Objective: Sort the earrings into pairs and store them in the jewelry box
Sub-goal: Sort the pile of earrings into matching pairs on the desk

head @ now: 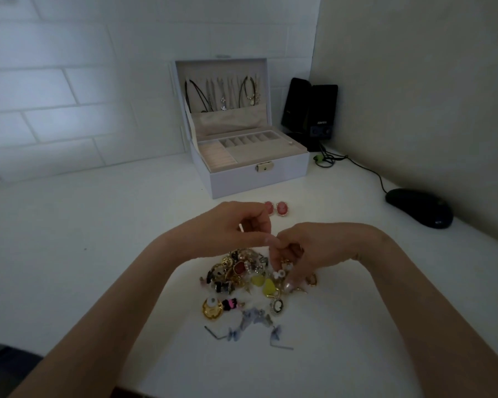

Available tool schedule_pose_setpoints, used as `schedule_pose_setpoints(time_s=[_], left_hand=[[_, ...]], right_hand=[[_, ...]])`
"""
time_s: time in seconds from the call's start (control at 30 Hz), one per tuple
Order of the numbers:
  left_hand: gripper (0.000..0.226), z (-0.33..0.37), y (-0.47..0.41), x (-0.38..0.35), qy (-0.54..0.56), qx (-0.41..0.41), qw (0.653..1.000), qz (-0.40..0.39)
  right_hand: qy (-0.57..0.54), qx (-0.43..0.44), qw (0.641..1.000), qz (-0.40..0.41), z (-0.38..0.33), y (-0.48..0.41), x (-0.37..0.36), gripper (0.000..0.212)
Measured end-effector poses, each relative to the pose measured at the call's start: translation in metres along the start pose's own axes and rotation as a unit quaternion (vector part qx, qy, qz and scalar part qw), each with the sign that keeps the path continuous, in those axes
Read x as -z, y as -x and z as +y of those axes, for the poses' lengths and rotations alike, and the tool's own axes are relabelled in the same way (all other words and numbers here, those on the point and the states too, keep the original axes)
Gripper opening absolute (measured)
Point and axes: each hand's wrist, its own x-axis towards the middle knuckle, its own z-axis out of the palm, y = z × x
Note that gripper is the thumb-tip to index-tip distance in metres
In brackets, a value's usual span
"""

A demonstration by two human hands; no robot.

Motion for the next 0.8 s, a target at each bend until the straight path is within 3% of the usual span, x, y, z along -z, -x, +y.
schedule_pose_setpoints(time_s=[0.2,0.43,0.6,0.8], left_hand=[[0.009,-0.013,0.016,-0.007,-0.001,0.003,1.0,0.03],[0.003,-0.037,0.018,-0.008,0.046,0.04,0.981,0.186],[0.01,-0.032,0.033,-0.002,0.031,0.008,0.989,0.145],[0.017,-0.042,0.051,-0.001,-0.006,0.018,0.996,0.085]], right_hand=[[0.003,0.017,0.999,0.042,0.004,-0.004,-0.002,0.016],[-0.043,0.067,0.996,0.027,0.006,0.01,0.009,0.027],[0.026,0.036,0.999,0.014,0.0,0.003,-0.001,0.034],[0.048,0.025,0.998,0.04,-0.004,0.0,-0.004,0.025]])
